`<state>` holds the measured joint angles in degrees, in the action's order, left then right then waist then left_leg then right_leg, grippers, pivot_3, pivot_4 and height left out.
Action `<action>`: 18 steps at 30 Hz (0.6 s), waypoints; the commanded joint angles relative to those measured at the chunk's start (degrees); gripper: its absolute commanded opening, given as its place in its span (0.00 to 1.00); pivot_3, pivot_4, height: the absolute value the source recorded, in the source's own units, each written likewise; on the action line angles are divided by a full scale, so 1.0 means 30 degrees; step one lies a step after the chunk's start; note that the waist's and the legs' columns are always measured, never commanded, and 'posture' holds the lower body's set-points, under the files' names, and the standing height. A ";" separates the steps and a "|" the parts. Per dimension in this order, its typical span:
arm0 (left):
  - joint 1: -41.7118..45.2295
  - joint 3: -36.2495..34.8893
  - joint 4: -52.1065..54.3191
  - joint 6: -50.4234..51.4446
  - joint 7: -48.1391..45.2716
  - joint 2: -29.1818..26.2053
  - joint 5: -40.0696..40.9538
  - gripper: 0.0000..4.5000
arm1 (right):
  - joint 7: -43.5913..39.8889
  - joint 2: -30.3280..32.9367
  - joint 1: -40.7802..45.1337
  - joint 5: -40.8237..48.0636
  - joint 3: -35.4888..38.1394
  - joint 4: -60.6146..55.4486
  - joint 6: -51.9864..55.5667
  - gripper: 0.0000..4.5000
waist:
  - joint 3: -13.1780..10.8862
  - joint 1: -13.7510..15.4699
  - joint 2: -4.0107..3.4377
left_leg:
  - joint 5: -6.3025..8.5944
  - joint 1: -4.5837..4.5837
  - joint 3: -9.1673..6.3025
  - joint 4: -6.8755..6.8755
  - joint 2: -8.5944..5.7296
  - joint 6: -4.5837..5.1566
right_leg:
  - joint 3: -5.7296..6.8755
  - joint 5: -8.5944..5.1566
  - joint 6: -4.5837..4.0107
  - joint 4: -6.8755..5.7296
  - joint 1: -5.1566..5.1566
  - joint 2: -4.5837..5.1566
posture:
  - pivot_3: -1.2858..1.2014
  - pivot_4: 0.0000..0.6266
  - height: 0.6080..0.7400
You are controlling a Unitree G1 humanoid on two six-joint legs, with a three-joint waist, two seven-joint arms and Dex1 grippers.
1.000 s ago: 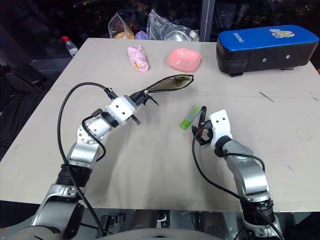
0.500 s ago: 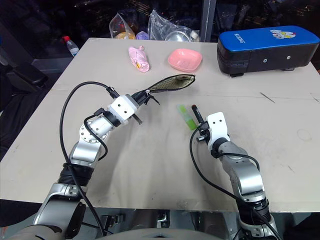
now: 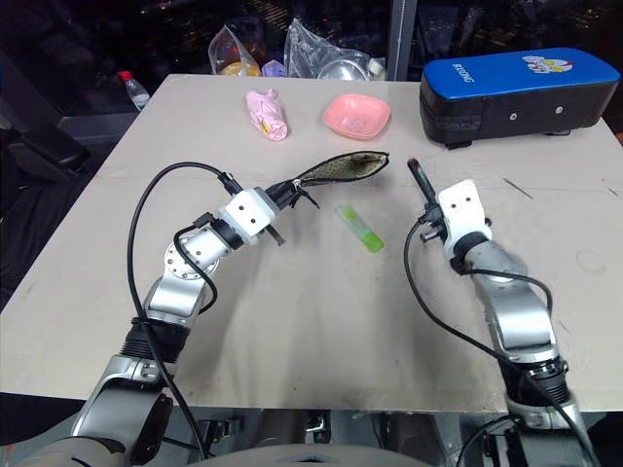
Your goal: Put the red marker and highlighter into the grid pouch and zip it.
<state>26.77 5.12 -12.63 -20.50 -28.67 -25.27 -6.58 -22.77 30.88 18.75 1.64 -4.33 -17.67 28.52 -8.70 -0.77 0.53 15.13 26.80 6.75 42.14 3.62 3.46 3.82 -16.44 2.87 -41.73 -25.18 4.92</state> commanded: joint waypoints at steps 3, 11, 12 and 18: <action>0.0515 0.0110 -0.0193 -0.0584 -0.0106 0.0143 0.0218 0.00 | -0.4726 0.4571 0.2439 -0.2382 -0.1762 0.1726 -0.7257 0.06 | -0.0011 0.0006 0.0008 | 0.0001 -0.0002 -0.0002 0.0004 -0.0001 0.0003 | 0.0001 -0.0001 0.0002 0.0007 0.0003 0.0005 | 0.52 0.24 0.61; 0.0765 0.0401 -0.0689 -0.0977 -0.0305 0.0164 0.0143 0.00 | -0.6640 0.4609 0.5296 -0.4084 -0.3249 0.4073 -1.0104 0.06 | -0.0019 0.0042 0.0018 | -0.0003 -0.0001 0.0023 0.0007 0.0018 -0.0004 | 0.0001 0.0001 0.0001 0.0006 0.0001 0.0005 | 0.52 0.24 0.61; 0.0793 0.0432 -0.0727 -0.1011 -0.0321 0.0164 0.0143 0.00 | -0.6711 0.4524 0.5552 -0.4314 -0.3382 0.4384 -1.0323 0.06 | -0.0018 0.0047 0.0018 | -0.0003 -0.0002 0.0023 0.0010 0.0019 -0.0004 | 0.0001 0.0001 0.0001 0.0006 0.0002 0.0005 | 0.52 0.24 0.61; 0.0849 0.0775 -0.0750 -0.1383 -0.0529 -0.0012 -0.0170 0.00 | -0.6830 0.3766 0.7112 -0.5465 -0.3903 0.6379 -1.1566 0.06 | -0.0019 0.0073 0.0018 | -0.0004 -0.0001 0.0028 0.0013 0.0020 -0.0006 | 0.0003 0.0001 0.0000 0.0005 0.0003 0.0009 | 0.52 0.24 0.61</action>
<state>28.16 7.38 -15.68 -22.93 -30.25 -24.91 -6.86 -43.21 42.28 37.86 -13.62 -16.27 1.18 -3.88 -8.76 -0.55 0.58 15.12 26.80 6.84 42.19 3.68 3.45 3.83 -16.44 2.87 -41.72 -25.18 4.95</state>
